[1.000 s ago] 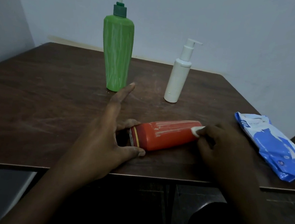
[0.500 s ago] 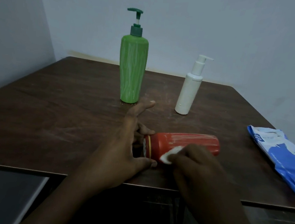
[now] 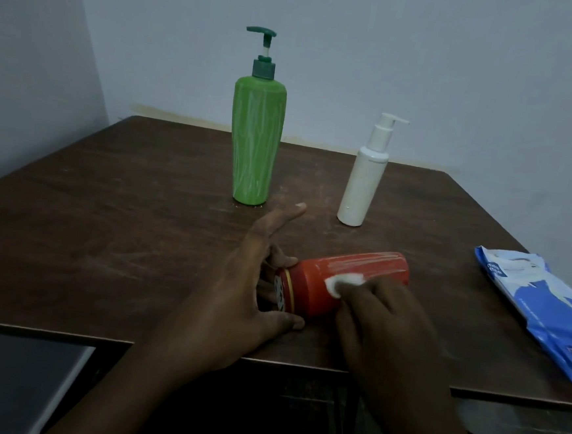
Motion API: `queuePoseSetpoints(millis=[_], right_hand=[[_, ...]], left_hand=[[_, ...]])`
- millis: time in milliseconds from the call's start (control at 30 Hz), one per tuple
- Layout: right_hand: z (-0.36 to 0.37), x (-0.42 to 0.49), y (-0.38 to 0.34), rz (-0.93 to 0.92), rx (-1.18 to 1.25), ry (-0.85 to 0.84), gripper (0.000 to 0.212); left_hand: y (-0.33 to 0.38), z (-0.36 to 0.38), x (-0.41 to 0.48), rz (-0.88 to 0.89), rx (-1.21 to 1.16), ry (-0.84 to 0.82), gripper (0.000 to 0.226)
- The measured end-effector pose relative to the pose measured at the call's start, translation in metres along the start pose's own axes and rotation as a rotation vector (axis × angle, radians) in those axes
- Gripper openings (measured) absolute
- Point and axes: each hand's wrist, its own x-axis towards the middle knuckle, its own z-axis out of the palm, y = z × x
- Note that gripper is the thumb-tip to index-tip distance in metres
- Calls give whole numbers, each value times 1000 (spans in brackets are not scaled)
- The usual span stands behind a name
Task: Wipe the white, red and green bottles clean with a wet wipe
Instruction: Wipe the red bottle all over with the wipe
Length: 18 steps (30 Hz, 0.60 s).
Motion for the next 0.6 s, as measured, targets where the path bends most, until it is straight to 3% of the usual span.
queuePoseSetpoints(millis=[100,233,367,500,600], right_hand=[[1,3,-3,-123,-1,-13,27],[-3,6,12,46,-34,5,27],[-2,9,9,-97,-23,-45,24],[-3,14,23,110,-25,-3,21],[-2,13,23,-19,-39,-47,17]], left_hand=[[0,-1,0,-1,-8,2,131],[-3,0,0,-8,-37,-16,130],[-3,0,1,2,-39,-18,124],[-5,1,2,3,-48,-21,116],[-5,1,3,1,-46,-12,111]])
